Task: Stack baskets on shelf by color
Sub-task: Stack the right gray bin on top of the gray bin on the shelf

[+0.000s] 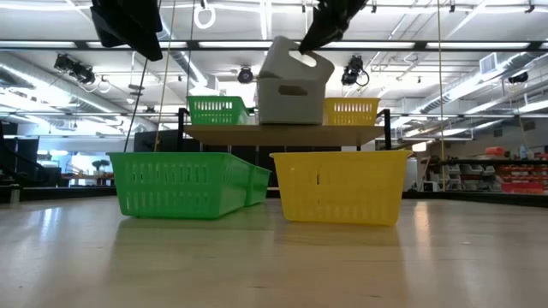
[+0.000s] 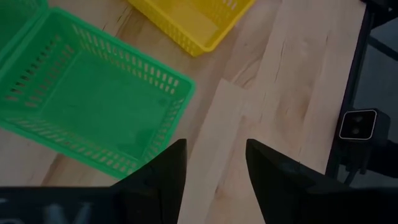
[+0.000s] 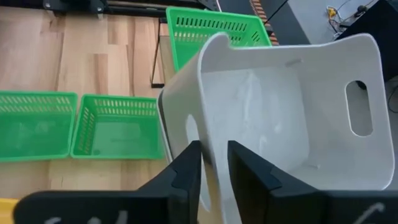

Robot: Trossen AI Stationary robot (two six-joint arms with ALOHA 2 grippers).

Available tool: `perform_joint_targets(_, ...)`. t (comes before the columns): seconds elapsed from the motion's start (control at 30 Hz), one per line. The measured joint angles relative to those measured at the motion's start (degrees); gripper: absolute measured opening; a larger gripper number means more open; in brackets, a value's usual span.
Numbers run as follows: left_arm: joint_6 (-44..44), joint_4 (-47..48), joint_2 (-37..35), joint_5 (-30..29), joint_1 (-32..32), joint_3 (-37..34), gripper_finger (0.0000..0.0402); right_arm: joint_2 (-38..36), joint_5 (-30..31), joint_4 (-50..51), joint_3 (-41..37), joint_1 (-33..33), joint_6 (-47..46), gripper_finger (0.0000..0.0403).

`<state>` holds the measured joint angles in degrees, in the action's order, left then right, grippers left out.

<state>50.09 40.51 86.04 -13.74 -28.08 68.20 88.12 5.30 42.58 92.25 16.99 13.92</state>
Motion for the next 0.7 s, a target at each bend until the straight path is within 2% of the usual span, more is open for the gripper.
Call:
perform_joint_targets(0.17, 0.31, 0.00, 0.00, 0.00, 0.00, 0.00, 0.0172, 0.00, -1.60, -1.34, 0.00, -0.02, -0.21, 0.0103)
perform_joint_targets(0.53, 1.46, -0.03, 0.00, 0.00, 0.00, 0.00, 0.0172, -0.40, -2.00, -1.39, 0.00, -0.70, -0.23, 0.0106)
perform_joint_targets(0.7, 1.83, -0.04, 0.00, 0.00, 0.00, 0.00, 0.0172, -1.03, -3.25, 3.54, 0.02, -1.33, -0.23, 0.0123)
